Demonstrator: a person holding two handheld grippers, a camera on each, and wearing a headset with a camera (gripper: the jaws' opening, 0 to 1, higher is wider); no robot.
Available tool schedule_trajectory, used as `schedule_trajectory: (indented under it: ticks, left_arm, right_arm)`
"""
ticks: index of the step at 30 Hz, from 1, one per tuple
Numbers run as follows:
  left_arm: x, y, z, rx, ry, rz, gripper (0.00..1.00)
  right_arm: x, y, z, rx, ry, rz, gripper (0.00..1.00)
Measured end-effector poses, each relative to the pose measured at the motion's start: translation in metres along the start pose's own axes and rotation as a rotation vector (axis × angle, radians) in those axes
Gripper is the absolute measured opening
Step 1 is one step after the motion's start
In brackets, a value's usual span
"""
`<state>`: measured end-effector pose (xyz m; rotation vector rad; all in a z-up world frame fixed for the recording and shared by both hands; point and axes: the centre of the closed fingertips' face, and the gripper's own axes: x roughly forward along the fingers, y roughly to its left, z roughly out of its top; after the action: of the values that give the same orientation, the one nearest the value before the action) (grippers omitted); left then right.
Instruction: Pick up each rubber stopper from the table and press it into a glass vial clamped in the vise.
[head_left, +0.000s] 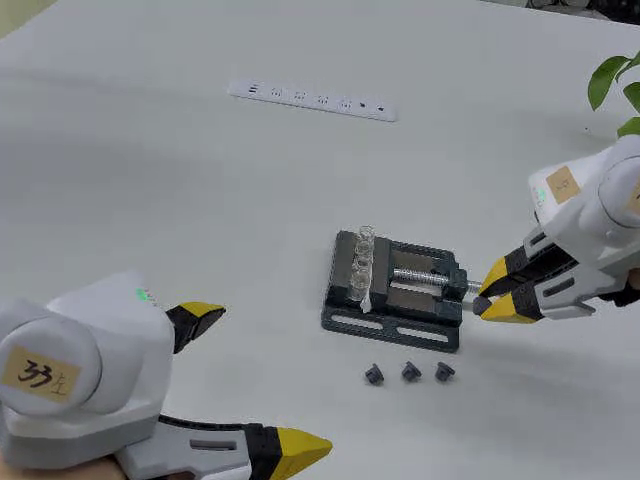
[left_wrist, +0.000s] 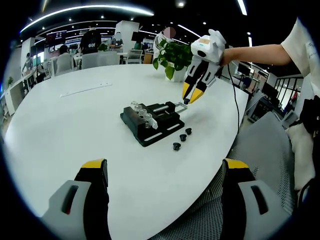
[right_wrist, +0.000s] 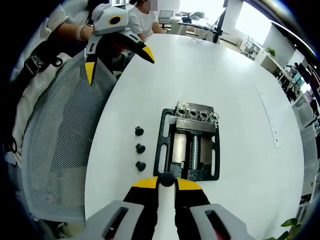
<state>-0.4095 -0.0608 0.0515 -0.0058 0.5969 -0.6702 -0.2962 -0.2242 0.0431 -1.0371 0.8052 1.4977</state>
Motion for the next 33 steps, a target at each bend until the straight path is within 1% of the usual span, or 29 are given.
schedule_trajectory:
  ticks: [4, 7, 13, 17, 19, 24, 31, 33]
  left_arm:
    - [0.000, 0.002, 0.001, -0.004, -0.004, 0.005, 0.94]
    - [0.000, 0.003, 0.002, -0.007, -0.009, 0.009, 0.94]
    - [0.000, 0.005, 0.004, -0.011, -0.015, 0.012, 0.94]
    - [0.001, 0.006, 0.004, -0.014, -0.015, 0.012, 0.94]
    - [0.002, 0.007, 0.003, -0.016, -0.014, 0.011, 0.94]
    - [0.003, 0.008, 0.004, -0.020, -0.016, 0.012, 0.94]
    - [0.006, 0.011, 0.005, -0.025, -0.017, 0.010, 0.94]
    - [0.006, 0.014, 0.006, -0.024, -0.019, 0.010, 0.94]
  right_arm:
    - [-0.008, -0.015, 0.009, -0.025, 0.004, -0.001, 0.07]
    - [-0.011, -0.022, 0.017, -0.050, 0.007, -0.005, 0.07]
    - [-0.013, -0.038, 0.034, -0.090, 0.008, -0.004, 0.07]
    - [-0.012, -0.048, 0.049, -0.112, -0.003, -0.005, 0.07]
    - [-0.011, -0.053, 0.056, -0.121, -0.011, -0.004, 0.07]
    - [-0.003, -0.060, 0.068, -0.147, -0.012, 0.009, 0.07]
    - [0.010, -0.070, 0.078, -0.185, -0.005, 0.029, 0.07]
    - [0.014, -0.073, 0.081, -0.191, -0.006, 0.037, 0.07]
